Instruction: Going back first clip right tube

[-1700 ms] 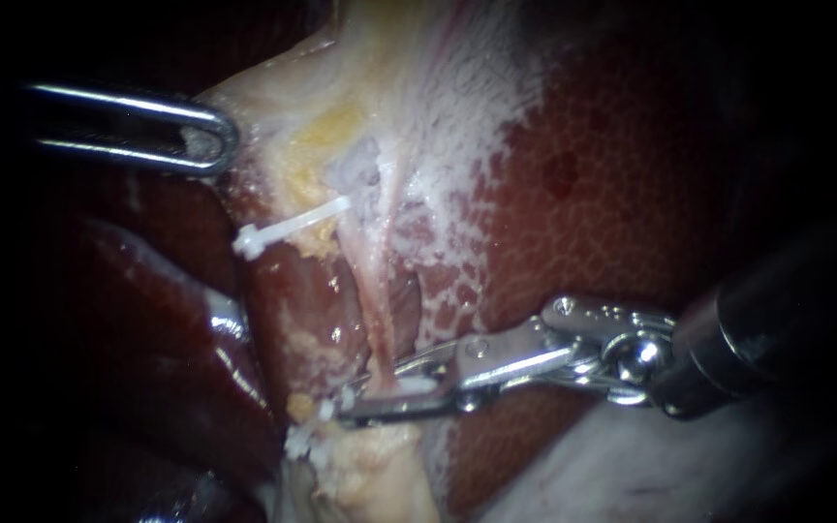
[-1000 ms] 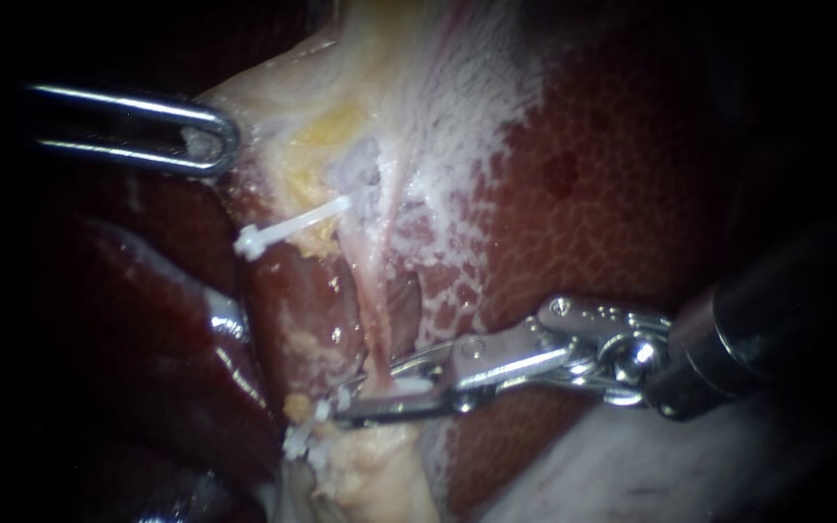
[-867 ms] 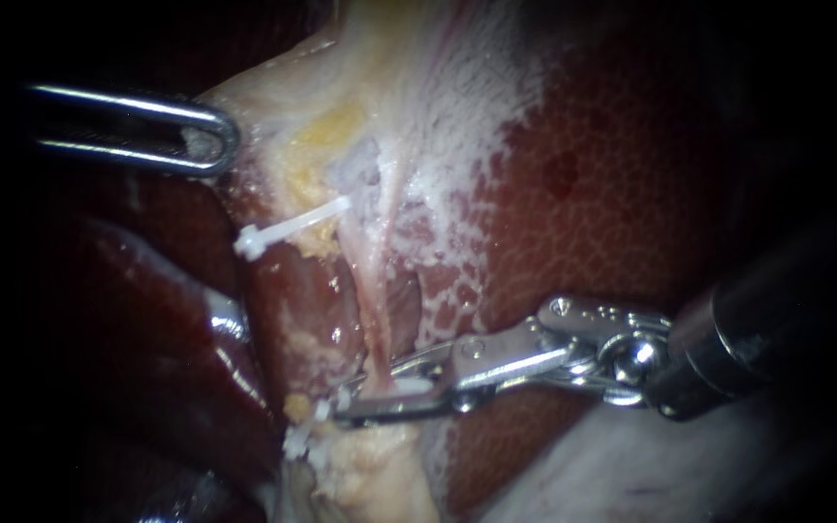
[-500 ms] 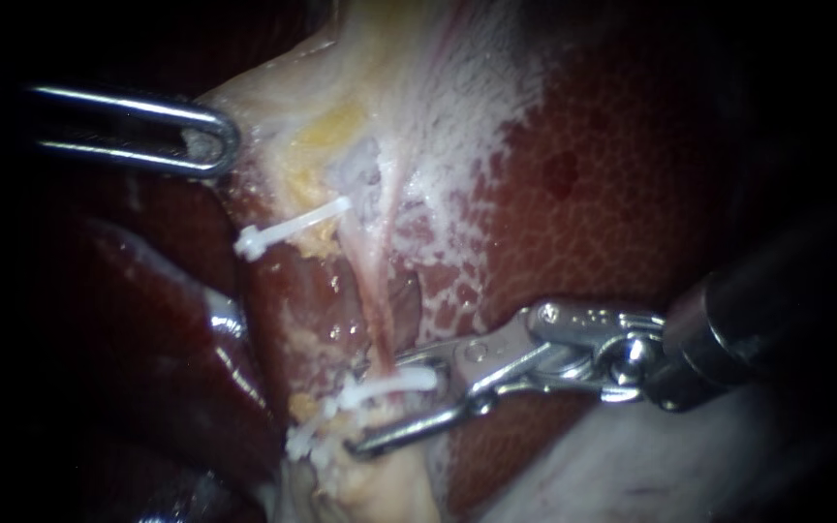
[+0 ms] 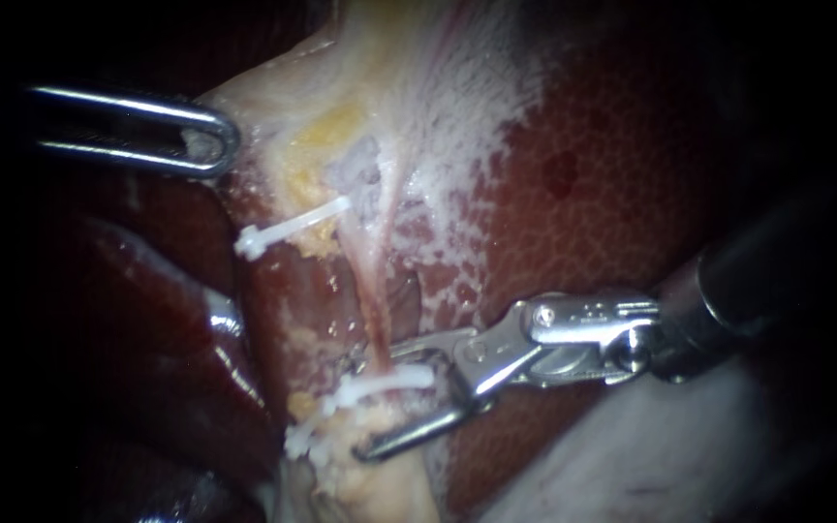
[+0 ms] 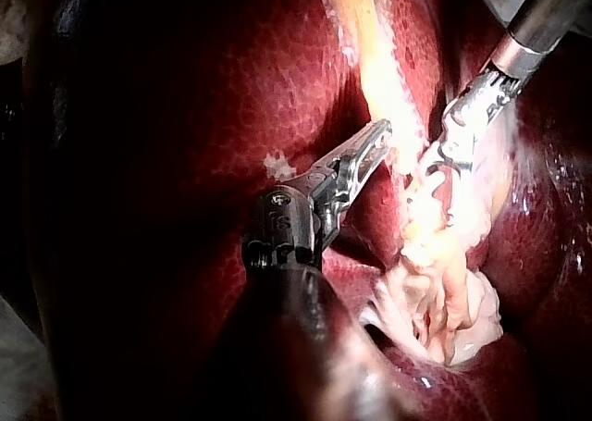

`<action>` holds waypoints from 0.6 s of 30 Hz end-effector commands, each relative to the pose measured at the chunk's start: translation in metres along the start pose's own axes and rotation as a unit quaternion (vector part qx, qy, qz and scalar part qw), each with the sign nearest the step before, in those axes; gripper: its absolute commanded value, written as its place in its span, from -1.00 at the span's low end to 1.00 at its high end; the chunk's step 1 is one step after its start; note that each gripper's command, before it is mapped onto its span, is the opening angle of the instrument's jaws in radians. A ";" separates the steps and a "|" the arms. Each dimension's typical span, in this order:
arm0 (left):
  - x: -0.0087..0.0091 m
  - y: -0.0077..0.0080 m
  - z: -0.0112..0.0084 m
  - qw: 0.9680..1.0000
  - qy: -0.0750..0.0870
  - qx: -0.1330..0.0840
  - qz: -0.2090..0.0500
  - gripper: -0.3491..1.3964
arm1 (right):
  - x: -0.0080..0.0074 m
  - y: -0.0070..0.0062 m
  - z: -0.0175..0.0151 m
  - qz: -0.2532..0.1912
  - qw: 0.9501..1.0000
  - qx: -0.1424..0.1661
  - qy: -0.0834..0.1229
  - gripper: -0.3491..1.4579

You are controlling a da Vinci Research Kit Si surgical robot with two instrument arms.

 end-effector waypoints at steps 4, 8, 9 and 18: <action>0.0000 0.0000 -0.0001 1.000 0.000 0.000 0.000 -1.00 | 0.0000 -0.0003 -0.0007 0.001 1.000 0.003 0.000 0.05; 0.0001 0.0000 -0.0001 1.000 0.000 0.000 0.000 -1.00 | -0.0001 -0.0009 -0.0021 0.001 1.000 -0.007 0.002 0.06; 0.0001 0.0000 -0.0001 1.000 0.000 0.000 0.000 -1.00 | -0.0001 -0.0011 -0.0025 0.001 1.000 -0.011 0.003 0.06; 0.0005 0.0002 0.0001 1.000 0.000 0.000 0.002 -1.00 | 0.0003 -0.0020 -0.0064 0.005 0.999 -0.040 0.009 0.06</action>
